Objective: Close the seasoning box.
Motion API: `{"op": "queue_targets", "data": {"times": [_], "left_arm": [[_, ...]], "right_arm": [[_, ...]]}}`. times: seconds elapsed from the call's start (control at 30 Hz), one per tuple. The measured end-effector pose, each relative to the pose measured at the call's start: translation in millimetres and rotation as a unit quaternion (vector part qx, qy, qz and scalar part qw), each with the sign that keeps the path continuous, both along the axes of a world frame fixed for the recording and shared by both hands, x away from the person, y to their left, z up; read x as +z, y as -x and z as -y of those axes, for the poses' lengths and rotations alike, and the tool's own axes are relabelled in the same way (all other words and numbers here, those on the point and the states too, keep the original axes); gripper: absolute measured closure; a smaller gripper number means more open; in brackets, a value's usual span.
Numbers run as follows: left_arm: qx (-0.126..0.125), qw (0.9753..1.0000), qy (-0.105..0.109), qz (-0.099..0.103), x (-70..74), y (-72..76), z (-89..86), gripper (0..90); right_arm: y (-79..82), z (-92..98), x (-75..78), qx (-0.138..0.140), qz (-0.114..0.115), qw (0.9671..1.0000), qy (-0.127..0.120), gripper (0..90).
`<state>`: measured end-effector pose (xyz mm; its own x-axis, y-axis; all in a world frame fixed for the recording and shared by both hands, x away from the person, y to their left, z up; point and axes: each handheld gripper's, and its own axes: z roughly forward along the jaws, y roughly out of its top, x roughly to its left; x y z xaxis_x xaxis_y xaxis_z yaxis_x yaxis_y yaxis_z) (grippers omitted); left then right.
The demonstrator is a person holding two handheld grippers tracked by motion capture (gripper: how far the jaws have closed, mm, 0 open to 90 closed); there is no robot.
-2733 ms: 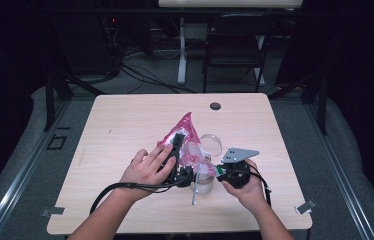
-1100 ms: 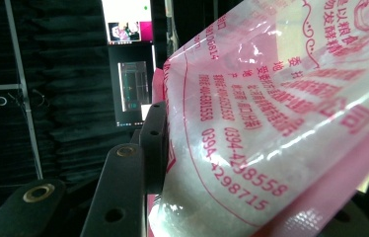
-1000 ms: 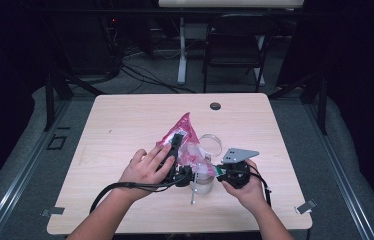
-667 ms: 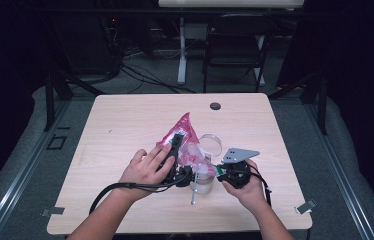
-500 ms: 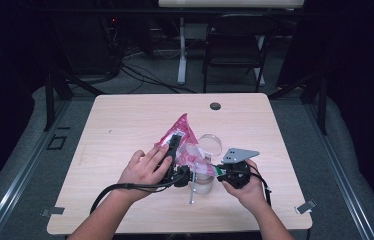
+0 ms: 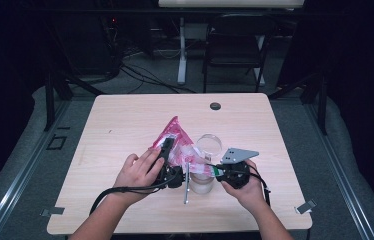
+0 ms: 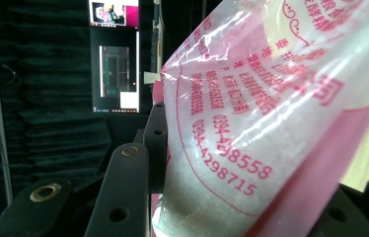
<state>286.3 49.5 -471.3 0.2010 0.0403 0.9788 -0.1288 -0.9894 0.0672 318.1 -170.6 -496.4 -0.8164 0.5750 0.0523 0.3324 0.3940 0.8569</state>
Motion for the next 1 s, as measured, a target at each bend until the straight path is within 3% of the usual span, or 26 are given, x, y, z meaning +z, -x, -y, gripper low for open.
{"op": "queue_targets", "data": {"times": [0.8,1.0], "left_arm": [[0.029,0.9987,0.036,-0.02,-13.1,3.4,-12.6,65.0],[0.036,0.9973,0.057,-0.03,-16.4,4.0,-14.7,65.0]], "right_arm": [[-0.8,-6.2,3.6,0.002,0.006,1.0,-0.008,90.0],[-0.3,-7.2,5.2,0.001,0.009,0.9999,-0.008,90.0]]}}
